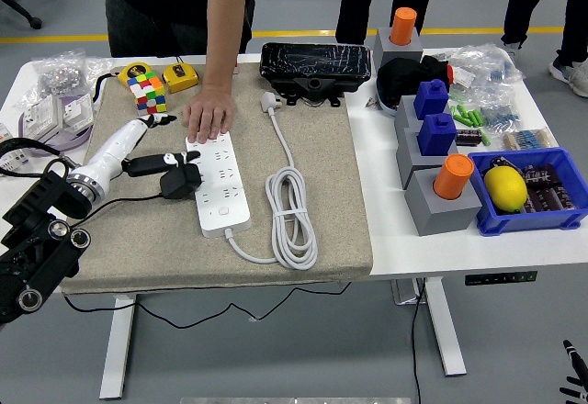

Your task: Pick up the plug,place it near the board,insert it into the board,press the button

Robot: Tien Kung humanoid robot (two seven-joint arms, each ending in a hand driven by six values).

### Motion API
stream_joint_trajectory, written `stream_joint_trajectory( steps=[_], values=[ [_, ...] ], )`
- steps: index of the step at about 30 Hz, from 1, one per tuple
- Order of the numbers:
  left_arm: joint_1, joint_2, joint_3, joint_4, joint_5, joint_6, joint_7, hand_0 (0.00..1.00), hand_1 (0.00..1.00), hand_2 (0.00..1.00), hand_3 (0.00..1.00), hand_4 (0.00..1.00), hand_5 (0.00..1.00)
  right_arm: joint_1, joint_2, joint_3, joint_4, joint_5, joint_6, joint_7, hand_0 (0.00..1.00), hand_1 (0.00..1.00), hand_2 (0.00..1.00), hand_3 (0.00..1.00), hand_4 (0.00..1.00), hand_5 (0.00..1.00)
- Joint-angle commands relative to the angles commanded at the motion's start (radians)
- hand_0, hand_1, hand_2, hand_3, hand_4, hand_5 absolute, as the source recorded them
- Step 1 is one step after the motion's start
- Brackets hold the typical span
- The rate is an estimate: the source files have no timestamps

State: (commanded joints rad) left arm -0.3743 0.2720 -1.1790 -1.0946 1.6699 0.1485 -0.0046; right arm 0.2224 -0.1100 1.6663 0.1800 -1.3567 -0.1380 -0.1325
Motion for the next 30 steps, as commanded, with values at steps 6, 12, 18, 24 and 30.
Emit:
stream_joint_trajectory(
  steps=[6,12,18,24,30],
  values=[
    [0.158,-0.099,-0.159,-0.185,-0.24,0.249,-0.129,0.896,0.911,0.898,0.895,0.998,0.998,-0.001,0.006,0.004,0.0,-0.003,0.001,-0.001,0.998,0.849,0.759,0.824,0.998,0.998],
    [0.315,-0.128,-0.207,-0.394,-0.299,0.497,-0.119,0.839,0.862,0.851,0.821,0.998,0.998,-0.01,0.011,0.01,0.0,-0.003,0.003,-0.001,0.998,0.849,0.759,0.823,0.998,0.998],
    [0.475,-0.083,-0.158,-0.577,-0.115,0.497,0.062,0.83,0.85,0.83,0.789,0.998,0.998,-0.012,0.01,0.012,0.0,-0.003,0.004,0.0,0.998,0.848,0.758,0.823,0.998,0.998],
    [0.519,-0.053,-0.125,-0.579,0.079,0.497,0.159,0.847,0.852,0.821,0.789,0.998,0.998,-0.009,0.008,0.008,0.0,0.0,0.002,0.002,0.998,0.848,0.758,0.823,0.998,0.998],
    [0.52,-0.04,-0.11,-0.572,0.168,0.391,0.192,0.855,0.851,0.814,0.784,0.998,0.998,-0.011,0.008,0.013,0.0,-0.004,0.001,0.001,0.998,0.849,0.758,0.823,0.998,0.998]
  ],
)
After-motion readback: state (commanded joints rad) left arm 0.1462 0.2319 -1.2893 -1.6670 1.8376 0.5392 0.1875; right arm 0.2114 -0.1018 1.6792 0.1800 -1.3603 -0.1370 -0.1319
